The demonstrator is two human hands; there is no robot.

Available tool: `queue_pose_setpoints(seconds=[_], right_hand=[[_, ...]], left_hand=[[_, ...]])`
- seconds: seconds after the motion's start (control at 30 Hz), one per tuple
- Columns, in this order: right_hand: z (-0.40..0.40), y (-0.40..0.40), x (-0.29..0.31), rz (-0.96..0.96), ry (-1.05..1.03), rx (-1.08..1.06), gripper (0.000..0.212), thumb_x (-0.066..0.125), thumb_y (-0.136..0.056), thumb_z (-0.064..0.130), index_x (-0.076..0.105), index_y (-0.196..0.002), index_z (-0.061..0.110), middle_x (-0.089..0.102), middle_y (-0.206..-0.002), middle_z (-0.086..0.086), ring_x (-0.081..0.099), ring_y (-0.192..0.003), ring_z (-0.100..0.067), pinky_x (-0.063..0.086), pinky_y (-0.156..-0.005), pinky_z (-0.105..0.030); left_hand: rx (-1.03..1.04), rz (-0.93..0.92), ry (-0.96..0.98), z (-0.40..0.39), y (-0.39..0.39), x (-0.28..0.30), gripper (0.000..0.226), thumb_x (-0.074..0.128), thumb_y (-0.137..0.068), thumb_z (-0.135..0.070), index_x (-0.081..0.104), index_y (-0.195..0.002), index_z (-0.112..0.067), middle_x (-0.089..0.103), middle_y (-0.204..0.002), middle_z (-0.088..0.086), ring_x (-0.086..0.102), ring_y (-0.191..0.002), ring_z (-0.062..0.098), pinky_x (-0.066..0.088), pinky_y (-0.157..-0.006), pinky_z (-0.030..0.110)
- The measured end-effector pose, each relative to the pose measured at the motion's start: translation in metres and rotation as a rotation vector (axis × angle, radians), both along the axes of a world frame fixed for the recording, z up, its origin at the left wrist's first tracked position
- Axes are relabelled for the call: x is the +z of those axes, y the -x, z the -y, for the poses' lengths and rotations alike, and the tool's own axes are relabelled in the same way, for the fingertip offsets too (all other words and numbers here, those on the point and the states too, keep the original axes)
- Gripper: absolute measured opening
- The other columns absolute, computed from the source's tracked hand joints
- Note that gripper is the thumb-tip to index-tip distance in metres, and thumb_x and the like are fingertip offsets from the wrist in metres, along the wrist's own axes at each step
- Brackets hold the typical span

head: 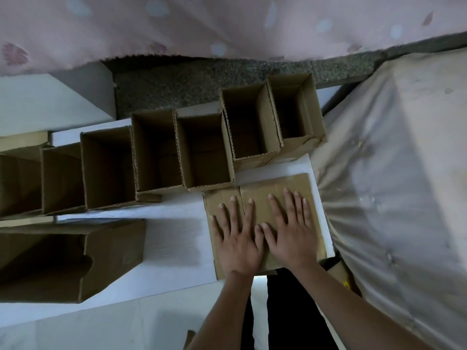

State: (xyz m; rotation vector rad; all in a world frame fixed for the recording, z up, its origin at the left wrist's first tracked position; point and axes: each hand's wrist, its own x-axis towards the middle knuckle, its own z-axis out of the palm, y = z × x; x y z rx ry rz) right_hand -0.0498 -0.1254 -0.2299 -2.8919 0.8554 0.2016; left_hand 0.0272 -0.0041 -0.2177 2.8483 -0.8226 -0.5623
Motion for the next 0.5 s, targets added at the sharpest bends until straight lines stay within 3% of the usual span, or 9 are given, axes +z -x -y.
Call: queue_pose_setpoints(seconds=[0.2, 0.3, 0.37, 0.43, 0.5], right_hand=[[0.003, -0.004, 0.013, -0.068, -0.099, 0.003, 0.072, 0.022, -0.099, 0.061, 0.004, -0.160, 0.028, -0.003, -0.167, -0.010, -0.005, -0.154, -0.028, 0.010, -0.124, -0.051], [0.013, -0.003, 0.033, -0.048, -0.238, -0.089, 0.085, 0.045, -0.093, 0.060, 0.007, -0.159, 0.022, 0.000, -0.166, -0.006, 0.001, -0.154, -0.025, 0.007, -0.125, -0.048], [0.015, -0.003, 0.046, -0.020, -0.291, -0.336, 0.094, 0.063, -0.089, 0.050, 0.013, -0.157, 0.010, 0.011, -0.162, -0.012, 0.016, -0.150, -0.031, 0.015, -0.123, -0.047], [0.013, -0.008, 0.059, -0.037, -0.369, -0.510, 0.091, 0.068, -0.089, 0.036, 0.016, -0.154, -0.002, 0.021, -0.156, -0.021, 0.027, -0.143, -0.038, 0.026, -0.119, -0.046], [0.014, -0.016, 0.068, -0.025, -0.458, -0.603, 0.086, 0.067, -0.088, 0.024, 0.019, -0.152, -0.005, 0.027, -0.150, -0.024, 0.030, -0.139, -0.040, 0.031, -0.115, -0.044]], left_hand=[[0.002, -0.091, -0.014, 0.004, -0.003, 0.019, 0.065, 0.025, -0.104, -0.052, -0.006, -0.159, -0.038, -0.019, -0.166, 0.003, -0.024, -0.151, 0.028, -0.006, -0.123, 0.052], [0.045, -0.197, -0.038, 0.006, -0.005, 0.040, 0.069, 0.027, -0.103, -0.054, -0.013, -0.157, -0.041, -0.029, -0.163, 0.005, -0.026, -0.150, 0.032, -0.005, -0.123, 0.055], [0.213, -0.267, -0.109, 0.003, -0.004, 0.052, 0.074, 0.034, -0.102, -0.056, -0.016, -0.155, -0.043, -0.026, -0.163, 0.014, -0.013, -0.152, 0.041, 0.004, -0.123, 0.059], [0.412, -0.300, -0.131, 0.001, -0.003, 0.065, 0.086, 0.048, -0.100, -0.052, -0.014, -0.157, -0.035, -0.001, -0.160, 0.025, 0.014, -0.144, 0.046, 0.022, -0.120, 0.054], [0.517, -0.334, -0.097, 0.003, -0.003, 0.076, 0.097, 0.060, -0.096, -0.047, -0.011, -0.158, -0.026, 0.019, -0.149, 0.024, 0.031, -0.131, 0.041, 0.034, -0.112, 0.048]])
